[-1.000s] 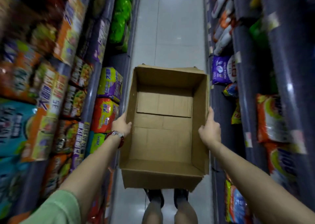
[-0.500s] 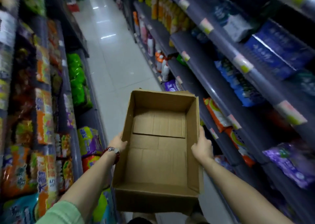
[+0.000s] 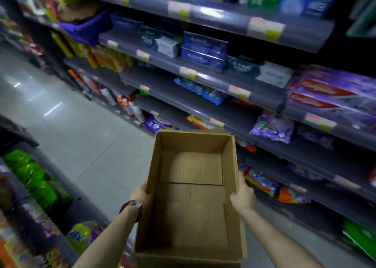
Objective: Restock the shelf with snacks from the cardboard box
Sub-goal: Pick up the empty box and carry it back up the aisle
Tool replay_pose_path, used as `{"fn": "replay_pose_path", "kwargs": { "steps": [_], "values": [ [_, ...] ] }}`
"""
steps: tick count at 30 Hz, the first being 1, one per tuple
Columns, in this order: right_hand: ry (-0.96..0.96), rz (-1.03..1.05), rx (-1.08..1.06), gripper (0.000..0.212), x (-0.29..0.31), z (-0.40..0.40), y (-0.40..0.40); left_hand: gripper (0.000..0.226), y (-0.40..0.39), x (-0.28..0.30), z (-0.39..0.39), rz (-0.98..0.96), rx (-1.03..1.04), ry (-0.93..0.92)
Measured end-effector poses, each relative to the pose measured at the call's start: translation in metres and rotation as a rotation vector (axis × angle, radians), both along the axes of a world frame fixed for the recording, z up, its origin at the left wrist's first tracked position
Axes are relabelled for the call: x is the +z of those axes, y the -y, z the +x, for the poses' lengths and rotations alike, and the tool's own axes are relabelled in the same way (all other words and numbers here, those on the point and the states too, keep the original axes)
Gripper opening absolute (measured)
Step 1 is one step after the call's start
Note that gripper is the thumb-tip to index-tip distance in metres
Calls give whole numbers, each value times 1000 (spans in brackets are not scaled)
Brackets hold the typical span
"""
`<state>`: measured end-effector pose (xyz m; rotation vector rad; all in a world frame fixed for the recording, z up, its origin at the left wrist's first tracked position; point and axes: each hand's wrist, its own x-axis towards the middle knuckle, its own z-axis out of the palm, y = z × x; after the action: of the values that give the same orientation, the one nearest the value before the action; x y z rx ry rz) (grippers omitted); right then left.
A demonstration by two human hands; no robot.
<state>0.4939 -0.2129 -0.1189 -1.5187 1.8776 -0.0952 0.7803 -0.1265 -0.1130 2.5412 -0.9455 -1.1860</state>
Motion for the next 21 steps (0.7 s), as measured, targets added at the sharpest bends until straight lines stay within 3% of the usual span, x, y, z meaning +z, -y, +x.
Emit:
{"fn": "replay_pose_path", "kwargs": {
  "steps": [11,21],
  "values": [
    [41,88,-369,86,-5,-135,-58,40,53,-18,-115,49,-425,-27],
    [20,57,-775,81,-1,-187,-112,41,119,-33,-202,60,-857,-8]
  ]
}}
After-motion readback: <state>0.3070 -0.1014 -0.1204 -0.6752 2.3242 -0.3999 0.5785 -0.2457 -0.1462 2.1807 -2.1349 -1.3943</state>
